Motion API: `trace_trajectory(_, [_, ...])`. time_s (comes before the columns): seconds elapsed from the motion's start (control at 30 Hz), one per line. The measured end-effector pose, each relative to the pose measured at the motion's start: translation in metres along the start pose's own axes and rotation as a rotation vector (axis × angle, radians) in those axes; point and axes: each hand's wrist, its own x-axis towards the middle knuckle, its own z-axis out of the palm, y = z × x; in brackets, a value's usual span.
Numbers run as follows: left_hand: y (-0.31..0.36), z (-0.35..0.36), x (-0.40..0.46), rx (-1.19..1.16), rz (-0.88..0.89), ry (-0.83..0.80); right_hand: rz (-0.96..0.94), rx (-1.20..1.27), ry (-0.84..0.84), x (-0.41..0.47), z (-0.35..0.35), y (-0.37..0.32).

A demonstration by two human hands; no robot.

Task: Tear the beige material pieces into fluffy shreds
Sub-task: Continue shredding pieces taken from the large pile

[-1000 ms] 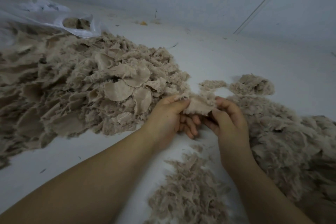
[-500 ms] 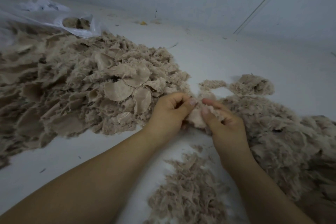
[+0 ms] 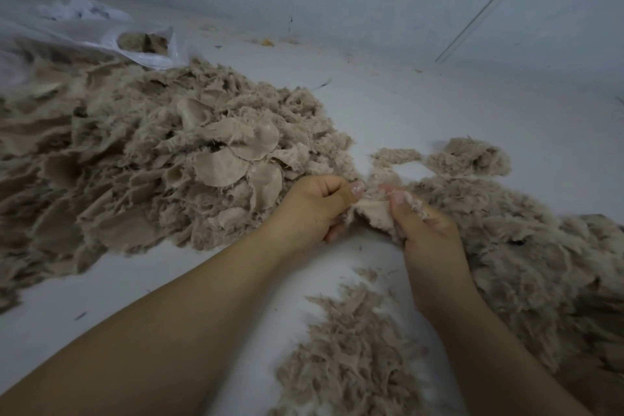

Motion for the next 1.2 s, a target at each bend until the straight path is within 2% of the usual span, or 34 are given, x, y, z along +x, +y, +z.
trace_trajectory(0.07, [0.001,-0.001,-0.001,-0.083,-0.012,-0.019,-0.002,-0.003,0.003,0.0,-0.001,0.001])
trace_trajectory(0.13, [0.002,-0.005,-0.002,-0.189,-0.053,-0.133,0.0,-0.003,0.024,0.001,-0.002,0.002])
trace_trajectory(0.17, [0.003,-0.009,-0.004,-0.206,-0.071,-0.258,-0.001,-0.001,0.037,0.002,-0.003,0.002])
trace_trajectory(0.27, [0.009,-0.019,-0.008,-0.074,-0.137,-0.807,0.006,0.001,0.098,0.005,-0.007,0.003])
trace_trajectory(0.3, [0.012,-0.022,-0.01,-0.011,-0.154,-0.931,0.006,0.012,0.114,0.006,-0.008,0.003])
trace_trajectory(0.33, [0.013,-0.023,-0.011,0.042,-0.161,-0.969,0.001,0.015,0.11,0.005,-0.008,0.003])
trace_trajectory(0.37, [0.014,-0.021,-0.011,0.064,-0.179,-0.924,-0.011,0.004,0.089,0.004,-0.007,0.002])
trace_trajectory(0.47, [0.008,-0.01,-0.007,-0.042,-0.253,-0.53,-0.024,0.056,0.008,-0.001,0.0,-0.004])
trace_trajectory(0.53, [0.003,-0.003,-0.005,-0.143,-0.246,-0.397,-0.024,0.047,-0.057,-0.003,0.003,-0.005])
trace_trajectory(0.73, [-0.001,-0.004,-0.008,-0.18,-0.2,-0.387,0.042,-0.061,0.02,-0.002,-0.001,-0.002])
trace_trajectory(0.93, [0.002,-0.006,-0.01,-0.214,-0.221,-0.415,0.11,-0.033,0.064,0.004,0.0,0.001])
trace_trajectory(1.0, [0.008,-0.008,-0.006,-0.242,-0.106,-0.279,0.072,-0.026,0.085,0.005,-0.001,0.002])
trace_trajectory(1.07, [0.019,-0.012,0.002,-0.348,0.108,-0.02,0.039,-0.024,0.114,0.005,-0.001,0.002])
trace_trajectory(1.13, [0.027,-0.015,0.008,-0.401,0.268,0.165,0.019,-0.044,0.117,0.006,-0.002,0.003])
trace_trajectory(1.2, [0.023,-0.007,0.005,-0.257,0.269,0.228,-0.001,-0.048,0.108,0.006,-0.001,0.003])
